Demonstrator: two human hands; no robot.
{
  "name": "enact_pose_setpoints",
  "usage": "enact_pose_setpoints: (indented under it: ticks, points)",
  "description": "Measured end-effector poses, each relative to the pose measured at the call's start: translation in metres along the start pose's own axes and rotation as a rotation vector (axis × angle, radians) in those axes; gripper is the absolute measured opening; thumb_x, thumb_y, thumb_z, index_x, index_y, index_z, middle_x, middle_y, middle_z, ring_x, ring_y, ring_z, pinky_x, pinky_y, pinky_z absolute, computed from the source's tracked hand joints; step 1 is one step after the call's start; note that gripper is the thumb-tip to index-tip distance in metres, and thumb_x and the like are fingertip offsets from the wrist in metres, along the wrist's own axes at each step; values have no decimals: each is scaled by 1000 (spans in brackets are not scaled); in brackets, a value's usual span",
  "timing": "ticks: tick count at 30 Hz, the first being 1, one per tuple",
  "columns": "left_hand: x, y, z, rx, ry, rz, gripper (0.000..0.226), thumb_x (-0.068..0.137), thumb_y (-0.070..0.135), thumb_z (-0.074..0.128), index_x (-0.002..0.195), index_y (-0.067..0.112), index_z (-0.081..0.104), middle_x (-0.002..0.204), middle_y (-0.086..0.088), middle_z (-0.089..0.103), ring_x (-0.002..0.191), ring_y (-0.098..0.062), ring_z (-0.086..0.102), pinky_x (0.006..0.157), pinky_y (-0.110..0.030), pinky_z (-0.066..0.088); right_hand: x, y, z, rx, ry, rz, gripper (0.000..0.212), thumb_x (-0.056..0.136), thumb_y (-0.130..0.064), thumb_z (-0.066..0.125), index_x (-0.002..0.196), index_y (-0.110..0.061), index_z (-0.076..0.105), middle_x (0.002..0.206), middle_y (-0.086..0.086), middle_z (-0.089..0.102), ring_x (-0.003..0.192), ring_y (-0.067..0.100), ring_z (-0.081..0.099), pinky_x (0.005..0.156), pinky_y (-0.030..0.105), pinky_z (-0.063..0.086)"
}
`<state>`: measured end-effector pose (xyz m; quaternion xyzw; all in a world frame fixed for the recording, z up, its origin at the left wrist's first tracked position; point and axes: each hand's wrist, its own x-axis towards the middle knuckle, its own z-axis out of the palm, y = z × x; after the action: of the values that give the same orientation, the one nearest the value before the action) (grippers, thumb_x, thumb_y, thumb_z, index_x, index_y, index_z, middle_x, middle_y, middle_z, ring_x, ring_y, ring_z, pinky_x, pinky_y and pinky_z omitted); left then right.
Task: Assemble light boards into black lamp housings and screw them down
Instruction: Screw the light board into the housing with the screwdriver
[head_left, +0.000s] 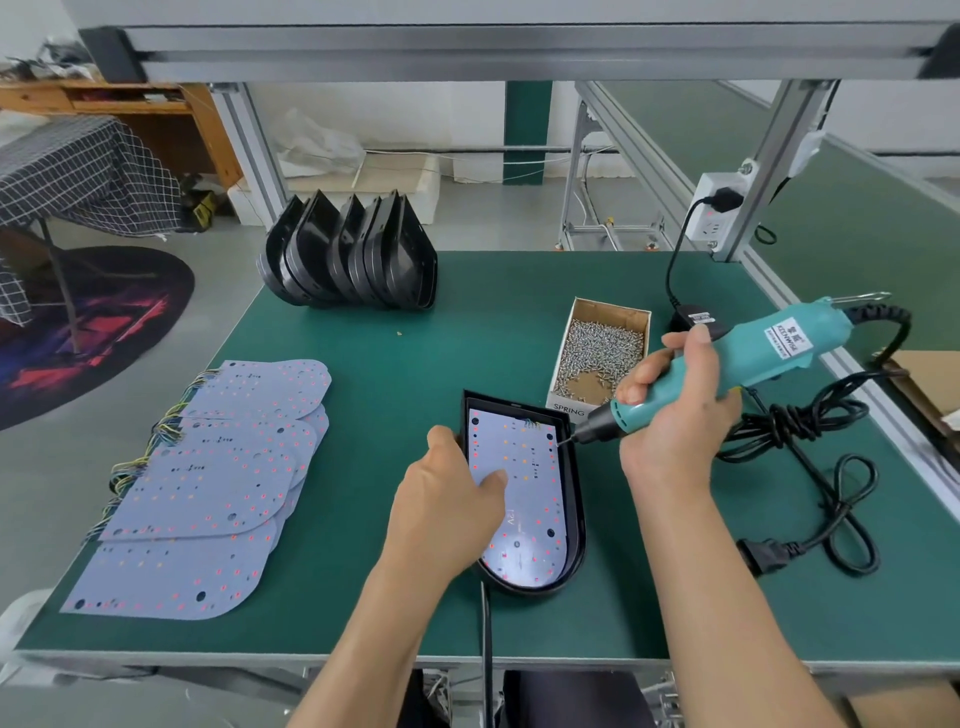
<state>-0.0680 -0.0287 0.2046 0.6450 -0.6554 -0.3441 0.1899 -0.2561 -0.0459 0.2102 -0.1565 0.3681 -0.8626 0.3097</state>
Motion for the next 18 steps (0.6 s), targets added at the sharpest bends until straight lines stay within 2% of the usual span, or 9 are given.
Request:
enact_pose_setpoints:
  ticks: [6,12,15,18]
  points:
    - [-3,3,0,0,22,6,34,97,34,65,110,12,43,92,-6,63,85,-25,62,78,-44,55,-1,2,-1,-23,5,8,23,93,-33,69,82,-15,59,57,4,51,45,20,39,48,27,36]
    - [-3,5,2,-3,30,4,34,96,34,65,110,13,42,91,-5,63,84,-24,62,79,-43,55,-2,4,1,-13,-13,3,24,94,-31,68,72,-23,66,57,4,51,44,19,40,48,28,37]
    - [-3,5,2,3,41,3,34,96,34,65,110,13,43,90,-4,62,83,-23,61,78,-43,55,-2,6,1,-22,-15,0,21,90,-34,70,76,-20,64,56,5,51,44,20,39,49,29,36]
    - [-4,6,2,14,53,-5,33,96,34,65,107,13,43,90,-3,62,85,-25,61,81,-44,54,-3,6,3,-45,-25,-16,22,87,-38,71,70,-25,67,56,4,52,43,20,40,49,28,35]
